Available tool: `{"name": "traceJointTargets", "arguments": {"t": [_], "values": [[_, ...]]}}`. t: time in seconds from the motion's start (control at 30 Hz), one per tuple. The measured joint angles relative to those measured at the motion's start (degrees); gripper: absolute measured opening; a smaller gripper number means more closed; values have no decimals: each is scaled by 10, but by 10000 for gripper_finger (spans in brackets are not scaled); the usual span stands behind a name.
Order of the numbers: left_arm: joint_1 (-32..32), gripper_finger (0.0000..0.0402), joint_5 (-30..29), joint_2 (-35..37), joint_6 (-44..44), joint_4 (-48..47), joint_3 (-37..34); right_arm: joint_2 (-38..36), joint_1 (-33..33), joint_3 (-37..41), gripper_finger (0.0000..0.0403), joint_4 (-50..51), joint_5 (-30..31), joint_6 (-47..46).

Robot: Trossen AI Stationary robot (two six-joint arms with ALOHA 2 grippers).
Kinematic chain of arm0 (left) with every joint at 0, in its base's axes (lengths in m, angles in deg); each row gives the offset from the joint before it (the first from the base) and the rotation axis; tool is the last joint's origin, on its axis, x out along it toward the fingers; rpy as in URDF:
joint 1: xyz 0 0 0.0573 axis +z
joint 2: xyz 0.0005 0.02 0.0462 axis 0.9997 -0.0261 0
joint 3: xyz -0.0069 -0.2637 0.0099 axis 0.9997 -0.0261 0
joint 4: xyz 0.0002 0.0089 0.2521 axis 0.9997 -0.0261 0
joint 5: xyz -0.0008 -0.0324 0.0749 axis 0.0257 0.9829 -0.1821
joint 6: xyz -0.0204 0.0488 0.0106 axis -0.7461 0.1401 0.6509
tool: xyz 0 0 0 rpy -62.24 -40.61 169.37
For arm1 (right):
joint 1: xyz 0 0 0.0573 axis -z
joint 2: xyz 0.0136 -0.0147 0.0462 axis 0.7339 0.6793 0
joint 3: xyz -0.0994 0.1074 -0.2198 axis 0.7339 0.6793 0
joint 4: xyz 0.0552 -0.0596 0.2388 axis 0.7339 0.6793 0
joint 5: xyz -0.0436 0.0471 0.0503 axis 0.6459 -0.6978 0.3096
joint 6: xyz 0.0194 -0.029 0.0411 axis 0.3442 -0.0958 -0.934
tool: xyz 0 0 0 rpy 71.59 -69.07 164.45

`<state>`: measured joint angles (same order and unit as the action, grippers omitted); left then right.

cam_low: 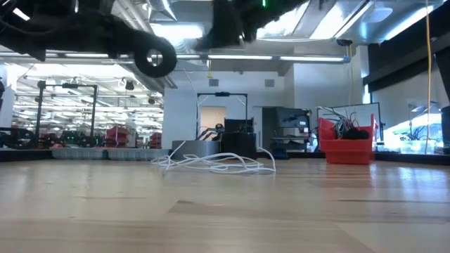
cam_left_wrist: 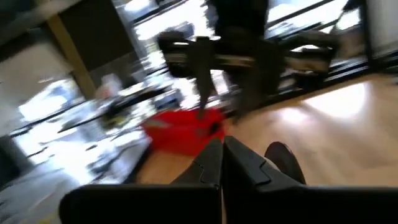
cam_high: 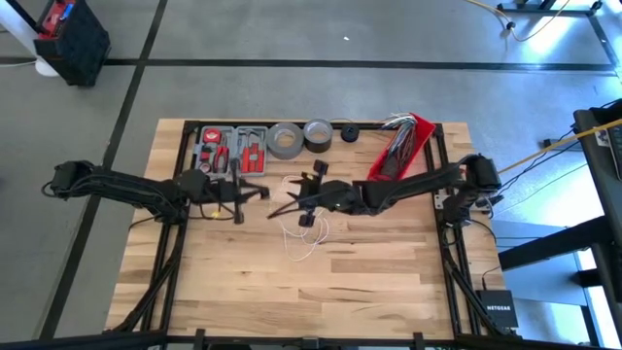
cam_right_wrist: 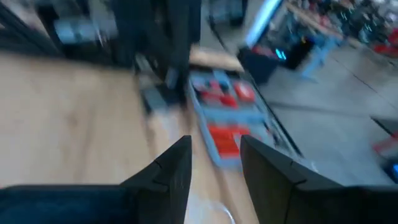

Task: Coil cords
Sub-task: Coil the white wire on the black spool

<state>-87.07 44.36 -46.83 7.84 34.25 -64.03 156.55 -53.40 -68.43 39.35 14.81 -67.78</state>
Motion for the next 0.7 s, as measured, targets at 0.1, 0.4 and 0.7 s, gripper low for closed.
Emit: {"name": "traceJointTargets", "arguments": {"t": [0.1,0.4,0.7], "values": [[-1,0,48,0,-12,-13,14,8,-3,0,142,-49,-43,1],[0,0,66,-1,-28,-34,28,34,-2,1,142,-123,-102,-4],[0,0,66,-1,-33,-29,28,39,7,1,142,-133,-114,-18]]}}
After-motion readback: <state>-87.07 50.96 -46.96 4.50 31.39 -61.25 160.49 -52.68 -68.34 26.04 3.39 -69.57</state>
